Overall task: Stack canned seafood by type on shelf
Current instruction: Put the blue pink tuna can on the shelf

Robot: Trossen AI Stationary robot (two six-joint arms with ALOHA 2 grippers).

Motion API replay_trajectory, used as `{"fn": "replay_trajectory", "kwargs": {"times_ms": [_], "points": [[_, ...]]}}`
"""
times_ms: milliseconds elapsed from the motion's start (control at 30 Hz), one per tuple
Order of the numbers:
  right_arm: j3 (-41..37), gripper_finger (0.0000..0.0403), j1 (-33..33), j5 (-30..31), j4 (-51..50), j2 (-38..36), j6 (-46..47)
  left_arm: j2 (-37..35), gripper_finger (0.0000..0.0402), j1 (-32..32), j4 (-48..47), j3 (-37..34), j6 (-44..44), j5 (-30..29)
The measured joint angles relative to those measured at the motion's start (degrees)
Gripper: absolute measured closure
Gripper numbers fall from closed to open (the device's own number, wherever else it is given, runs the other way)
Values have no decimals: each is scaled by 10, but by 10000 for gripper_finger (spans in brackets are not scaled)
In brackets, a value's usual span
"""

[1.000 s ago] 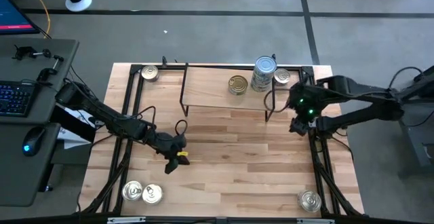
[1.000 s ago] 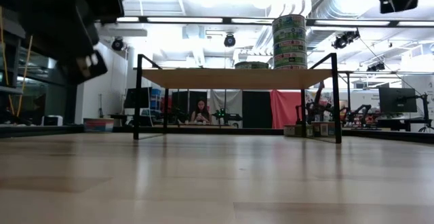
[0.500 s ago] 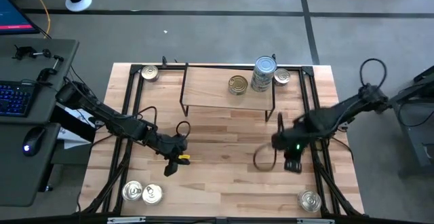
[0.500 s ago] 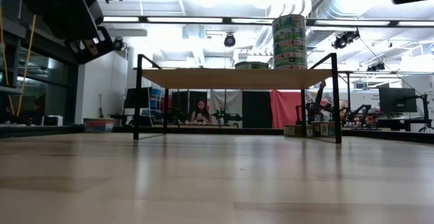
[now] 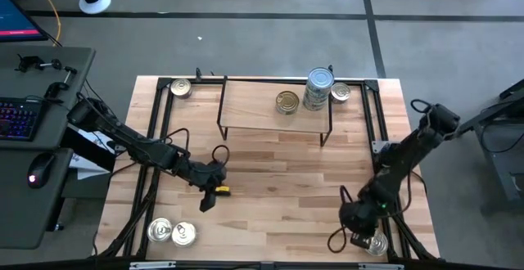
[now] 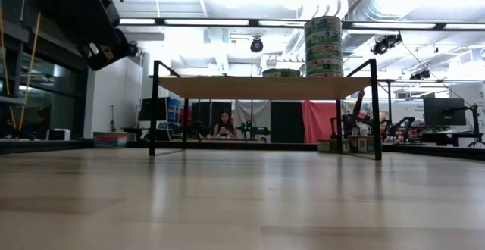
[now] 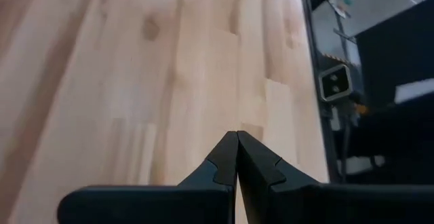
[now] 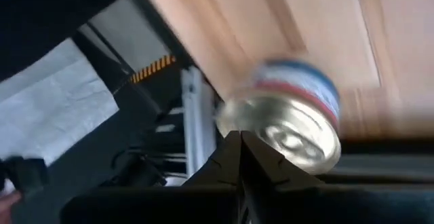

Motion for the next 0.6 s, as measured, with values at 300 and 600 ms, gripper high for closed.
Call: {"fn": "replay_trajectory", "kwargs": {"times_ms": [300, 600], "points": [[-53, 403, 52, -23, 30, 0, 163, 0, 401, 0, 3, 0, 0, -56], [-87, 403, 57, -20, 101, 0, 240, 0, 402, 0, 36, 0, -1, -113]]}}
